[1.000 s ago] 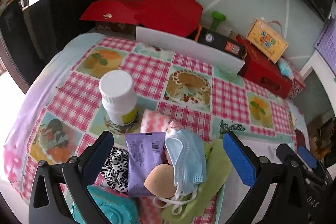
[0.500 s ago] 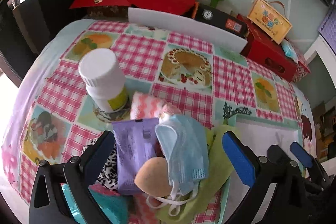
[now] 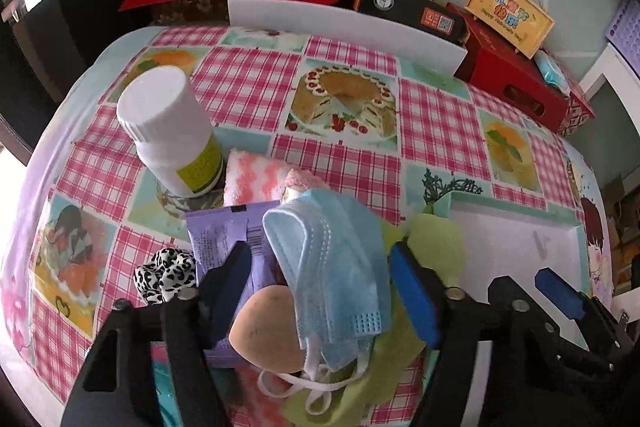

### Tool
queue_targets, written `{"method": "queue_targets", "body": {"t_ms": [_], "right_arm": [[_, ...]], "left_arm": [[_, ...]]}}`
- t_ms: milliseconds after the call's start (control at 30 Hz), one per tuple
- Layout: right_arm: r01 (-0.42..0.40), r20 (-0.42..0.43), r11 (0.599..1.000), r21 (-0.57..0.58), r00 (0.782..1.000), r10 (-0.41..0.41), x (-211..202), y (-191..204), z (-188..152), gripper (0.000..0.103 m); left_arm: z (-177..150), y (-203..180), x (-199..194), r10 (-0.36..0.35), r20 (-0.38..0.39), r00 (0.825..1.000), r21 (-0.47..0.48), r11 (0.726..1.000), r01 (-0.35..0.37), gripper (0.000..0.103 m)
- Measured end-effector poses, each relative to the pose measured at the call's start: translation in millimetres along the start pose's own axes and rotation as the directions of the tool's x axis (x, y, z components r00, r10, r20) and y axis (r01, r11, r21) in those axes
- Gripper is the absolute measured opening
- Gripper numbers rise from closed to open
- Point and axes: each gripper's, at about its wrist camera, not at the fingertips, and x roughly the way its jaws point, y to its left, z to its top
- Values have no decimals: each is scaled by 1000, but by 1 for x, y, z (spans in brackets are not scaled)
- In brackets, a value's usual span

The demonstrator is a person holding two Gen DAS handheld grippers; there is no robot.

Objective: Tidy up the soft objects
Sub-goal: 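Grasp the blue face mask with the left tool while the right tool grasps the green cloth, then lift the blue mask with the left tool while the right tool lifts the green cloth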

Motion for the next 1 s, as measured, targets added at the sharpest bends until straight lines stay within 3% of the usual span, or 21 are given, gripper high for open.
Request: {"method": "queue_targets", "body": {"t_ms": [67, 133, 233, 567, 733, 1000], "right_arm": [[-4, -5, 1000, -10, 1000, 4, 2, 3, 0, 75], [-4, -7, 1000, -21, 1000, 4, 3, 6, -1, 75], [-6, -8, 999, -34, 1000, 6, 4, 9, -2, 74], [-50, -18, 995, -87, 999, 49, 8, 25, -8, 72], [-88, -39, 991, -104, 996, 84, 11, 34, -13, 64], [-136, -68, 977, -162, 990, 127, 15, 57, -24, 62]], "left_arm": [[-1, 1, 2, 1, 3, 1000, 1, 1000, -1, 51], [-1, 3, 3, -21, 1, 1000, -5, 1000, 21, 27], [-1, 6, 0, -47, 15, 999, -12, 999, 47, 12], [-1, 16, -7, -123, 53, 991, -46, 991, 125, 9], [0, 24, -15, -152, 80, 985, -74, 985, 158, 9], [1, 43, -40, -162, 156, 974, -119, 976, 181, 9]]}}
